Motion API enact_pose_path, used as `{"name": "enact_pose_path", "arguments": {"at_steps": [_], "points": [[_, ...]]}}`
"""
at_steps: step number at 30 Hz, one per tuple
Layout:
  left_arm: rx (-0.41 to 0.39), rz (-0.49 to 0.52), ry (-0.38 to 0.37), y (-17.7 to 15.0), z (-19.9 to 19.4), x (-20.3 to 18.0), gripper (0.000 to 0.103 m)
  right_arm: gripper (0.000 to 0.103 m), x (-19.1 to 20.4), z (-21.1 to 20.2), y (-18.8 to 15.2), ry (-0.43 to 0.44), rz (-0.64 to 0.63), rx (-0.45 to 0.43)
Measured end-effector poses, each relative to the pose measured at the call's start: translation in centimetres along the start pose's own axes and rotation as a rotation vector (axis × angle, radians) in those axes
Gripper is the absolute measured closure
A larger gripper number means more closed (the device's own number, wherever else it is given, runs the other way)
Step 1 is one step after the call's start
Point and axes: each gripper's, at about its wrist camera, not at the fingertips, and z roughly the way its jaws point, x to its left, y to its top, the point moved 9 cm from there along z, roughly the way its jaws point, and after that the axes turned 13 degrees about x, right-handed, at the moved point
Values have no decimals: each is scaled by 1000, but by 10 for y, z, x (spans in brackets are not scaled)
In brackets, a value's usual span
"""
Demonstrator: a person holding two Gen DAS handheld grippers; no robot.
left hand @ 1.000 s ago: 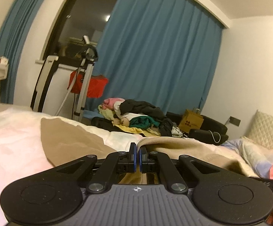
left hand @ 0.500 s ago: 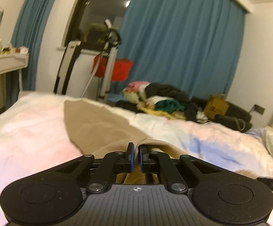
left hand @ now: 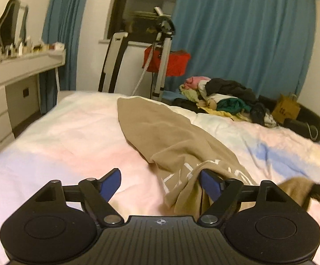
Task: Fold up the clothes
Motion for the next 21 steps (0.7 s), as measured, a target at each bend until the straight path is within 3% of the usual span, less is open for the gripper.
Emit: {"name": "enact_pose_path", "arguments": {"at_steps": [4, 8, 11, 16, 21], "points": [[-52, 117, -51, -12, -28, -26, 18, 95, -9, 12, 0, 25, 64, 23], [-146, 258, -187, -23, -47, -70, 15, 95, -14, 9, -1, 115, 146, 29], [-177, 404, -213, -39, -46, -105, 12, 95, -22, 3, 0, 152, 203, 22], [-230, 582, -6, -59, -28, -127, 12, 95, -31, -7, 3, 174, 248, 1], [-232, 618, 245, -58, -3, -122, 11, 95, -40, -20, 5, 203, 295, -36]]}}
